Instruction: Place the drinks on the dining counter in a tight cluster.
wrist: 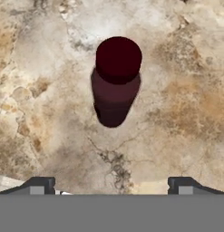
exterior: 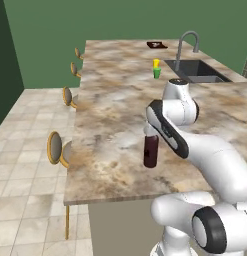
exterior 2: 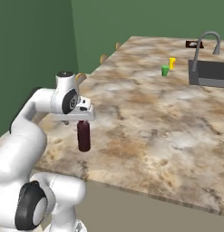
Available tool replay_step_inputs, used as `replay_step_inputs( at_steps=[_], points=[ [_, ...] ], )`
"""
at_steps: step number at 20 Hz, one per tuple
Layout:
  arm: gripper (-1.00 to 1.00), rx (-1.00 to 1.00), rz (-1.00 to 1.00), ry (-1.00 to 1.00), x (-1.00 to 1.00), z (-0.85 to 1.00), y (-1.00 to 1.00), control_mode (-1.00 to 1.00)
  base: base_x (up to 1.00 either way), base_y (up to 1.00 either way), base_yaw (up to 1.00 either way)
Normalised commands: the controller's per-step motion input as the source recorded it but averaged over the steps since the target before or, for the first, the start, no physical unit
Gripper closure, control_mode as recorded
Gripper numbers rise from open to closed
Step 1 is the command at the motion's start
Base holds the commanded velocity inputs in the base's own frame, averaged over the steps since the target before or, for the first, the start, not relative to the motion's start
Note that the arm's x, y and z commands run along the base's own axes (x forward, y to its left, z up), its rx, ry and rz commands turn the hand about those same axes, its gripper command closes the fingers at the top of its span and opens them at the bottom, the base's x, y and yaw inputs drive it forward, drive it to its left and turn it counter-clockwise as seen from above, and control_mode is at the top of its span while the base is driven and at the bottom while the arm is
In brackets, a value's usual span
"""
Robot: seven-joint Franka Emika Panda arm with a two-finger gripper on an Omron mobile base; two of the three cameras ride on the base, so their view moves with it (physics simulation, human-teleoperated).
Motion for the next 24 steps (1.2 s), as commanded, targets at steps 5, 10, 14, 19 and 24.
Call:
replay_step_inputs(
  at_steps=[5, 10, 14, 19, 24],
  points=[
    [-1.00, 0.00, -0.24, -0.11, -1.00, 0.11, -0.17, -1.00, 0.00, 0.00, 0.00],
    [-1.00, 0.00, -0.14, -0.09, -0.82, 0.59, -0.07, -1.00, 0.00, 0.00, 0.00],
    [-1.00, 0.00, 0.00, 0.00, -0.55, 0.70, -0.30, -1.00, 0.00, 0.00, 0.00],
    [-1.00, 0.00, 0.00, -0.03, -0.41, 0.09, -0.05, -1.00, 0.00, 0.00, 0.00],
    [-1.00, 0.00, 0.00, -0.03, -0.04, 0.02, 0.00, -1.00, 0.00, 0.00, 0.00]
  ],
)
